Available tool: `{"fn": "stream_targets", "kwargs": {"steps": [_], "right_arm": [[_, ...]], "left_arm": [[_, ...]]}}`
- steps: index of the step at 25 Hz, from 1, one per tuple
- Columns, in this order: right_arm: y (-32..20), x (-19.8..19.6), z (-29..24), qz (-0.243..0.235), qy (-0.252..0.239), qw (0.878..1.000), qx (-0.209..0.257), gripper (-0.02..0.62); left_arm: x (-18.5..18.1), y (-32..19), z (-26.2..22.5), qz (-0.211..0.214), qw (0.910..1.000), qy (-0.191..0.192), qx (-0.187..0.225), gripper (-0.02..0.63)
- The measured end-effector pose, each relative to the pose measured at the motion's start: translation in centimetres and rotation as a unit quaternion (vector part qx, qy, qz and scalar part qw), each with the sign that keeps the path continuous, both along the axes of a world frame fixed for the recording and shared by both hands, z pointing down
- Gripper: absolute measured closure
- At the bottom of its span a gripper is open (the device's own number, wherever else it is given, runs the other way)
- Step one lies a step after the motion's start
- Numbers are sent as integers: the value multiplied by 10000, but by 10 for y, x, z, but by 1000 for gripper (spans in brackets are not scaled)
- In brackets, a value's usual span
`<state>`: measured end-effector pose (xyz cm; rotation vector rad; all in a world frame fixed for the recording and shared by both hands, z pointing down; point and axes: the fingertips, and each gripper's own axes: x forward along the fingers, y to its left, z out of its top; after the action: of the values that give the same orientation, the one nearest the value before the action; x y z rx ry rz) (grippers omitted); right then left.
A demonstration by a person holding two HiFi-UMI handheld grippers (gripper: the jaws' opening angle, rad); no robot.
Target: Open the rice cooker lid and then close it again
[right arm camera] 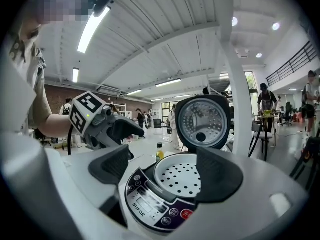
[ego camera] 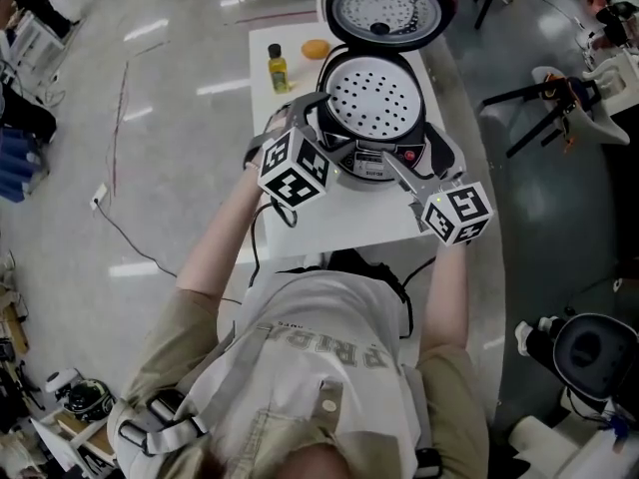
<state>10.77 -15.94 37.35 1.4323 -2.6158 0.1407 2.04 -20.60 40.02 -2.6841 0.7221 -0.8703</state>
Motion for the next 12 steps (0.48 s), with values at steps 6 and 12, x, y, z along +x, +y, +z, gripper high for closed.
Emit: {"fn": "stream_targets", "kwargs": {"steps": [6,12], "right_arm": [[-20,20,-15,58,-106,9999,57,187],[-48,43,-18,19,-68,10000,-33,187]], "left_arm": [[0,-27,-9,-142,9999,96,15,222],[0,-61,-17,-435,9990,134,10,222]]}}
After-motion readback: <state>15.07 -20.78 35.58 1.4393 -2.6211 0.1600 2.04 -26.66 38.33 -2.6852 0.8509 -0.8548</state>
